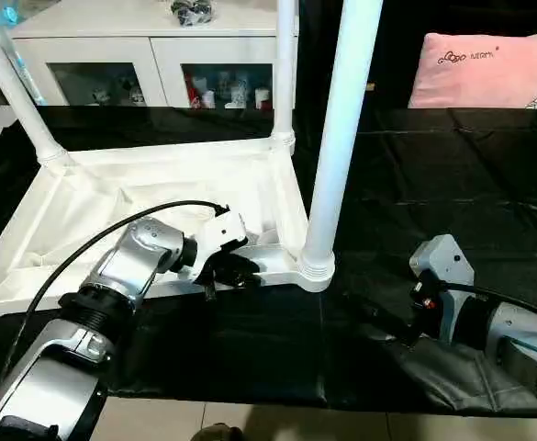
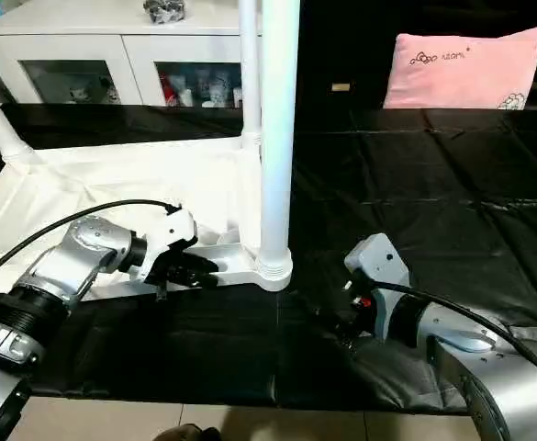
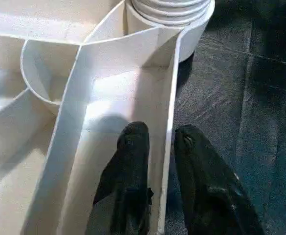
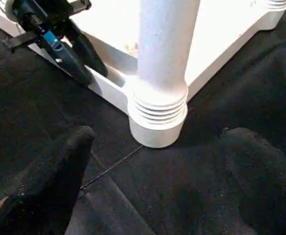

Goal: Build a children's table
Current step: Rotate leg to tighten

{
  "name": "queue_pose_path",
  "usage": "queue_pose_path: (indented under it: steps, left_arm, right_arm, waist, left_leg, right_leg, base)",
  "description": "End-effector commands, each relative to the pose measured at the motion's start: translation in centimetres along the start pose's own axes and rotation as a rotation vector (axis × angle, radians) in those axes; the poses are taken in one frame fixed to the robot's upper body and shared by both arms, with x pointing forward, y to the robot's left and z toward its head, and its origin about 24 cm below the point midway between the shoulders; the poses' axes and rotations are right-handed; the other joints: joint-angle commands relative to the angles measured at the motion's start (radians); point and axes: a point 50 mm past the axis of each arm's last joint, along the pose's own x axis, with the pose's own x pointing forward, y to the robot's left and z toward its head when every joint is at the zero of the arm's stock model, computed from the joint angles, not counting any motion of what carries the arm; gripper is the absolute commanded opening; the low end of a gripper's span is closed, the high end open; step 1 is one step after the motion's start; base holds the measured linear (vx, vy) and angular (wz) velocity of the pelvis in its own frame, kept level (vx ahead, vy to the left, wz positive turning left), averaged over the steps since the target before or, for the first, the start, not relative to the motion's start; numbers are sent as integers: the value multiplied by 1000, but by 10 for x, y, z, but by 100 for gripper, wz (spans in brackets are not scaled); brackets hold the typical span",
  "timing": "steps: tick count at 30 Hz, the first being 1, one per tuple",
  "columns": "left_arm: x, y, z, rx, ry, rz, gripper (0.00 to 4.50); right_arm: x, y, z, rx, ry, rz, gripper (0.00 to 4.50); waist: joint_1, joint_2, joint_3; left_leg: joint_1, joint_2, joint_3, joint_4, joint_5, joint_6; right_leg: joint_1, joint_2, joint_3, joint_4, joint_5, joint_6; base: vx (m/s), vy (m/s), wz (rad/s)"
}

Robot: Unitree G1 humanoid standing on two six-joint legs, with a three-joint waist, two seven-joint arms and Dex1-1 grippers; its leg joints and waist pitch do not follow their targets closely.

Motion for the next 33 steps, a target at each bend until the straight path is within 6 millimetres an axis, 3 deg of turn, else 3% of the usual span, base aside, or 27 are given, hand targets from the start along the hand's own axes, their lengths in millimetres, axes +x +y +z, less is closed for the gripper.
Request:
queue_pose_path:
  steps: [1,2,7,18,20,25,33]
  left_arm:
    - [-2,3,2,22,19,7,66]
    - [-2,3,1,21,24,7,41]
    - [-1,3,2,23,19,7,8]
    - [-1,2,5,81,2,-8,8]
    - [0,2,4,70,6,-9,47]
    - [2,3,8,83,-18,8,92]
    - [6,3,13,88,-48,11,92]
  right_arm:
    - [0,2,2,-7,5,18,450]
    - [0,2,2,-7,4,18,450]
    - [1,1,2,-7,3,18,450]
    - [2,2,2,-8,4,22,450]
    - [2,2,2,-8,5,24,450]
    - [2,2,2,-8,5,25,450]
    - [3,2,2,-9,2,28,450]
  waist:
    - [-2,-12,-65]
    - [-2,-12,-66]
    - [-2,-13,-66]
    - [-3,-13,-67]
    - [-3,-14,-67]
    - [-1,-14,-64]
    - [-1,-14,-63]
  left_leg:
    - [47,66,-26,-69,-194,34]
    - [48,67,-26,-69,-195,32]
    - [46,67,-27,-70,-194,32]
    - [47,68,-26,-67,-180,46]
    - [47,67,-26,-66,-182,44]
    - [47,68,-26,-68,-207,34]
    - [48,68,-27,-71,-244,7]
  right_leg:
    - [15,-56,19,-65,-6,-260]
    - [16,-57,19,-65,-5,-261]
    - [17,-57,18,-64,0,-262]
    - [17,-56,18,-62,20,-270]
    - [18,-56,18,-61,22,-270]
    - [17,-58,20,-65,-18,-269]
    - [14,-59,22,-69,-70,-254]
  base:
    - [0,0,0]
    - [0,0,0]
    - [0,0,0]
    - [0,0,0]
    - [0,0,0]
    - [0,0,0]
    - [0,0,0]
